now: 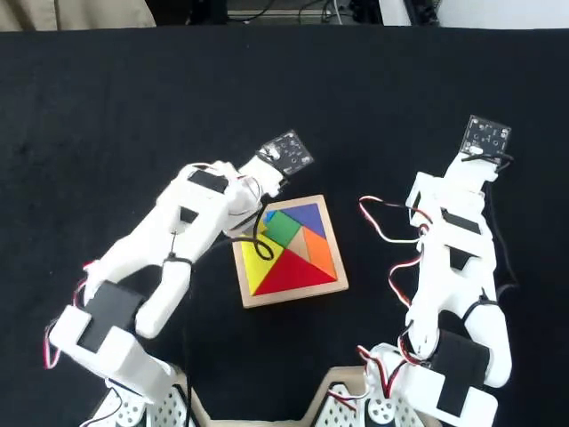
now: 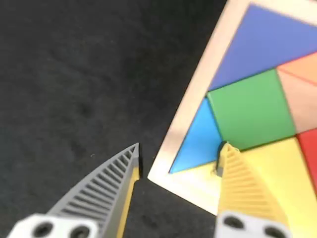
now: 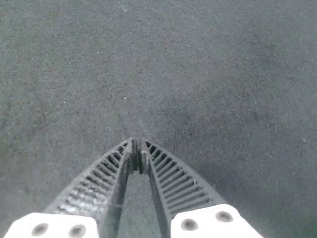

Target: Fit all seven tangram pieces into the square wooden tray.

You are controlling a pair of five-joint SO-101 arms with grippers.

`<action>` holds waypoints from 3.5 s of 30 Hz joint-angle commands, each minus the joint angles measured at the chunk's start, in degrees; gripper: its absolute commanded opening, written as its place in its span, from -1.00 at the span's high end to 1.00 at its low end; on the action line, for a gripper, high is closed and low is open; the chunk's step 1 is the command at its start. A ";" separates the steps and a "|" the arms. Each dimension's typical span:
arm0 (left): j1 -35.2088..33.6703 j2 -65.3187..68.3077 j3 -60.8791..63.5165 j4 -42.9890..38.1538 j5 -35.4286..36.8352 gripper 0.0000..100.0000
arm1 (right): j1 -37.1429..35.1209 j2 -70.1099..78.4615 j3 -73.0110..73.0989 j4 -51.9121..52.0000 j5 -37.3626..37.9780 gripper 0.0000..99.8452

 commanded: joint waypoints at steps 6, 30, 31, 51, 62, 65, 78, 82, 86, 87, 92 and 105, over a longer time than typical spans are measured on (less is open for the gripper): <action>-2.33 -2.73 -3.03 -0.53 1.32 0.50 | -0.09 -2.33 -0.75 -1.32 0.00 0.98; -10.68 -39.91 14.55 8.62 25.49 0.50 | -6.77 -2.86 -0.75 4.66 7.65 0.98; -12.09 -44.31 17.98 8.62 26.55 0.50 | -8.18 -2.86 -0.75 6.42 9.93 0.98; -31.52 -66.20 49.98 -0.53 33.32 0.94 | -21.63 -2.86 0.13 39.74 22.77 0.98; -32.66 -66.55 55.25 -5.01 33.32 0.94 | -31.03 -2.86 2.15 39.47 22.24 0.98; -31.52 -66.64 55.43 -4.84 33.32 0.94 | -32.62 -2.86 0.92 39.30 22.15 0.98; -31.25 -66.37 55.52 -5.10 33.32 0.94 | -21.89 -0.75 -10.24 36.31 20.04 0.98; -31.25 -66.29 55.52 -5.10 33.32 0.94 | -24.62 6.81 -16.22 34.99 17.32 0.98; -31.25 -66.29 55.52 -5.10 33.32 0.94 | -25.67 17.54 -22.11 34.99 17.23 0.98; -31.25 -66.29 55.52 -5.10 33.32 0.94 | -25.58 19.74 -23.69 35.08 17.05 0.98; -29.93 -66.29 55.52 -5.19 33.05 0.93 | -27.52 21.41 -28.62 38.07 16.97 0.98; -28.62 -66.73 56.31 -5.19 32.88 0.94 | -29.89 21.41 -30.20 40.79 14.59 0.98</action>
